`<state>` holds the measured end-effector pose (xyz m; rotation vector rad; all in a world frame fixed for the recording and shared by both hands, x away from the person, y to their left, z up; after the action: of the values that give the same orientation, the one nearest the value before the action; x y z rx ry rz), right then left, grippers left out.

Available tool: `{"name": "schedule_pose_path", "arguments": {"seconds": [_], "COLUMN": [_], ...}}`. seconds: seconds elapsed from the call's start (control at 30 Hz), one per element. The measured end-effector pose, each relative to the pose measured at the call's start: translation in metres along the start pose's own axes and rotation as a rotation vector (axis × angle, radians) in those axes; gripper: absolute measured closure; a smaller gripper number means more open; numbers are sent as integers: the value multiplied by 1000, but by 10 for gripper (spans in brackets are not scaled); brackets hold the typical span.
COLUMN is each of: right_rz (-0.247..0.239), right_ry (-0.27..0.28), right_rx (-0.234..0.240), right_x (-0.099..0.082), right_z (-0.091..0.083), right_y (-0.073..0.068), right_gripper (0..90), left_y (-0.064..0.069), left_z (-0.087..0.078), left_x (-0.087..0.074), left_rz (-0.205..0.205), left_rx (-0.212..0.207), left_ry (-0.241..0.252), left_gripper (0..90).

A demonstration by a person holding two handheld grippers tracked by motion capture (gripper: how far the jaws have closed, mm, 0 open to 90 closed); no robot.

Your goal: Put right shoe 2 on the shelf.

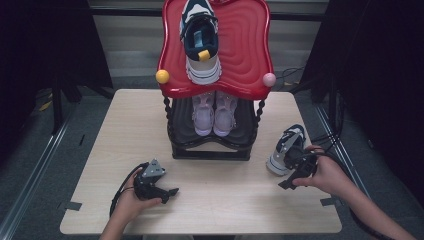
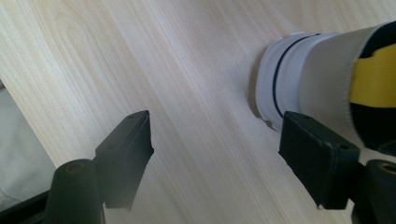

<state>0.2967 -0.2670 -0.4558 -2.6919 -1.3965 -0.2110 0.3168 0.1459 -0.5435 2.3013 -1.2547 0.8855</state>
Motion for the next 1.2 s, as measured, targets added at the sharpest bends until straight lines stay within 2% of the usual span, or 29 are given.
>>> {"name": "schedule_pose_path", "arguments": {"seconds": [0.33,0.4,0.47,0.63,0.7,0.8,0.97,1.07,1.2], "right_rz": [42,60,64,43,55,67,117,131,127], "right_ry": [34,38,42,21,7,25,75,92,97], "right_rx": [-46,-29,-17,-53,-73,-92,-90,-79,-68], "right_x": [6,8,10,13,12,11,18,24,27], "right_z": [-19,-22,-23,-34,-38,-41,-31,-20,-7], "right_y": [25,30,33,36,38,47,57,59,59], "right_gripper": [261,313,313,285,285,285,289,335,482], "left_y": [0,0,0,0,0,0,0,0,0], "left_z": [0,0,0,0,0,0,0,0,0], "left_x": [0,0,0,0,0,0,0,0,0], "left_rz": [3,3,3,3,4,2,1,-1,1], "left_rx": [2,1,-1,1,1,-1,1,0,1], "left_ry": [-1,0,0,-2,0,-2,1,1,2], "left_gripper": [107,106,105,105,105,104,104,103,103]}}
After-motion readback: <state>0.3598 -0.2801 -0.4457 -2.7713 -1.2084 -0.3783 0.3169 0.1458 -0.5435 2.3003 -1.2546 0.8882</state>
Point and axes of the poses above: each handheld gripper's, and its own axes: z roughly forward along the jaws, x roughly out of its top, y roughly to its right, the point moved 5 cm from there along z, roughly forward along the jaws, and after that the axes turned 3 degrees about -y, right-handed, at the moved point
